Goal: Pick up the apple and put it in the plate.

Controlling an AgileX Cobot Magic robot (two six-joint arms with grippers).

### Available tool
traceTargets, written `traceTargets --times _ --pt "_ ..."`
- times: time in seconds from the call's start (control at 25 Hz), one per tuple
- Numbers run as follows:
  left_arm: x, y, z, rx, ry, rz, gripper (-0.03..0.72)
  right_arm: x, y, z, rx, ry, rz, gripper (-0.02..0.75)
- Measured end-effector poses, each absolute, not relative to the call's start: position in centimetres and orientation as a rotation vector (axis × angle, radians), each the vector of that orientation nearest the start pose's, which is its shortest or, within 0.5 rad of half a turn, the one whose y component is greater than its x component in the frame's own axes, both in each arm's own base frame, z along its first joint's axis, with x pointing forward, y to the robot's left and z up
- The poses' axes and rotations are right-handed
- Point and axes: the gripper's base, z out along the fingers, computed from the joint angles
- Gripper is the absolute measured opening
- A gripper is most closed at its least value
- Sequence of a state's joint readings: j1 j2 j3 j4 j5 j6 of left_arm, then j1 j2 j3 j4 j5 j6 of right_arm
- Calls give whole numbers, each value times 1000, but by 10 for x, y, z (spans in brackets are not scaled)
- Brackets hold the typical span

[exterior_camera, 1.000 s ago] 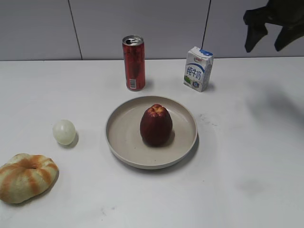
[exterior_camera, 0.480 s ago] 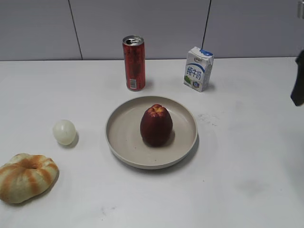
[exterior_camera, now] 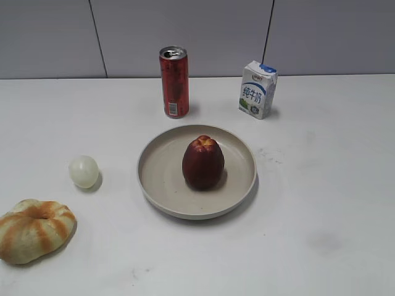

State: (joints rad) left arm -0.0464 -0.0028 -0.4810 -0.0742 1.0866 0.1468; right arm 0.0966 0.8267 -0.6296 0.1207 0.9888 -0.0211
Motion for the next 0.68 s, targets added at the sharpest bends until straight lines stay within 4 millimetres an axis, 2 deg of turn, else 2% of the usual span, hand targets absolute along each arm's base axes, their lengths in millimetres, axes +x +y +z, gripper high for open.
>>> traceTargets --times 0.12,0.32,0.68 --pt "-5 -6 270 205 2075 -29 236 101 19 262 -104 2616 181 590" --pt "-5 -6 270 205 2074 -28 236 65 15 273 -113 2431 183 590" --pt "-5 -6 270 205 2074 -28 236 9 10 280 -123 2111 185 589"
